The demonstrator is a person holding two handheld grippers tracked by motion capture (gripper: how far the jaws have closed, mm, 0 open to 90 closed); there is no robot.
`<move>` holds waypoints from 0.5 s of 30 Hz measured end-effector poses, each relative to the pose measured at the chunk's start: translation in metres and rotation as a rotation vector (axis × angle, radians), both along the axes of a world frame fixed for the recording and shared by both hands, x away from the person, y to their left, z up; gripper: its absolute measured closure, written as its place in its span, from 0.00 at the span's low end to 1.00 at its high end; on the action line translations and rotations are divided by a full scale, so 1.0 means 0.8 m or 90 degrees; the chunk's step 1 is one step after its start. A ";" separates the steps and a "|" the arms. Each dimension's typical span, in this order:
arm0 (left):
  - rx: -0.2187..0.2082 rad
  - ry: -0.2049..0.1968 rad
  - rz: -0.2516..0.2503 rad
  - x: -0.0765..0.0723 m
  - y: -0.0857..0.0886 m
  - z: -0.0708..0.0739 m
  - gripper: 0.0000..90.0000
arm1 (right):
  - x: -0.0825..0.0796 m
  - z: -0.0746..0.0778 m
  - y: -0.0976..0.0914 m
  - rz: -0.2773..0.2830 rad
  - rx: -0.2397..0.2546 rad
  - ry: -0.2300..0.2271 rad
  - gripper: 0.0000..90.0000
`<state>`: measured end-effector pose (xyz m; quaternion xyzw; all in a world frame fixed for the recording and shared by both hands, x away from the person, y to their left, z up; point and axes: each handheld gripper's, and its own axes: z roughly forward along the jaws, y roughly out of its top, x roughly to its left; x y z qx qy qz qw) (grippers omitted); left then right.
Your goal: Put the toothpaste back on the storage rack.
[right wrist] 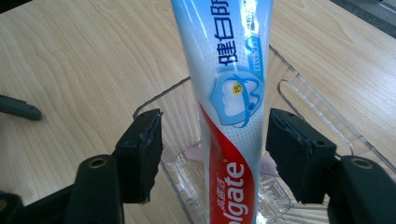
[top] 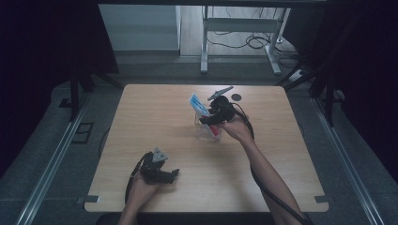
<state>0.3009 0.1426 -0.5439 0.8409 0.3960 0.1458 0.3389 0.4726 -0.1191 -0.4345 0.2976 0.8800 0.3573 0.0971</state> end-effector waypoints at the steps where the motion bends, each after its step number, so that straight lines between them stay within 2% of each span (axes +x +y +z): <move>1: 0.000 0.000 0.000 0.000 0.000 0.000 0.14 | -0.001 0.001 0.000 0.001 -0.001 -0.002 0.39; 15: 0.000 0.000 -0.001 0.000 0.000 0.000 0.14 | -0.007 0.010 -0.007 0.002 0.007 -0.010 0.28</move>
